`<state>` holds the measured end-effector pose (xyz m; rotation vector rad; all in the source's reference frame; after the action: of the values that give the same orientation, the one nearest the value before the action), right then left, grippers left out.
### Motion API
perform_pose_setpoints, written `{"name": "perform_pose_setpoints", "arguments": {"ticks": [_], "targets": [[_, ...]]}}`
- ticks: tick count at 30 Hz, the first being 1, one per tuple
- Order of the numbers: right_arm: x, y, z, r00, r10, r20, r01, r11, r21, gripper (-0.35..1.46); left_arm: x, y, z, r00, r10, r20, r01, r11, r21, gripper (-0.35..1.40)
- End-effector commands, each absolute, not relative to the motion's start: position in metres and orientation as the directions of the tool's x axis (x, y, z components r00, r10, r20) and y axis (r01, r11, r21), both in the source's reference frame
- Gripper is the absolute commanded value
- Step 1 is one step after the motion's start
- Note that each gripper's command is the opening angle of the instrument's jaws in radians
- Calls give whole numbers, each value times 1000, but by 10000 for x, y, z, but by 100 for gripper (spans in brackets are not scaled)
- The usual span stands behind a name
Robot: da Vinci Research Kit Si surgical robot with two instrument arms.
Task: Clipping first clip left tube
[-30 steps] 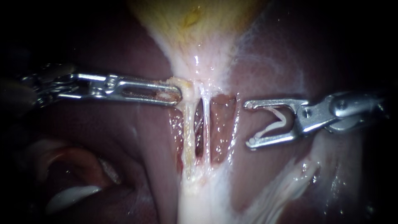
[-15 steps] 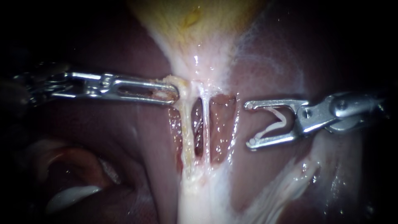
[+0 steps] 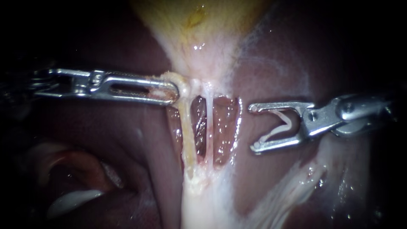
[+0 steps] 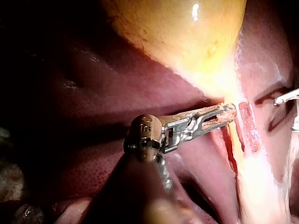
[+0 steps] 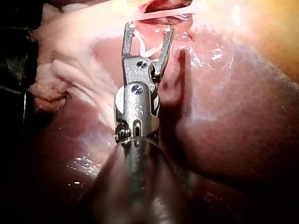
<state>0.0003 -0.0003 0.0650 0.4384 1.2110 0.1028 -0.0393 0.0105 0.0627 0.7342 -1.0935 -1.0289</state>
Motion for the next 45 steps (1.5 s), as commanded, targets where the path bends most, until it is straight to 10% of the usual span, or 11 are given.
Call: {"name": "perform_pose_setpoints", "arguments": {"ticks": [1,45], "targets": [[6,-6,652,360,321,-876,149,907,394,48,-393,106,628,113,-928,354,296,372,880,-35],[129,-61,723,369,456,-810,136,836,532,48,-394,102,634,113,-927,358,297,375,878,-35]]}}
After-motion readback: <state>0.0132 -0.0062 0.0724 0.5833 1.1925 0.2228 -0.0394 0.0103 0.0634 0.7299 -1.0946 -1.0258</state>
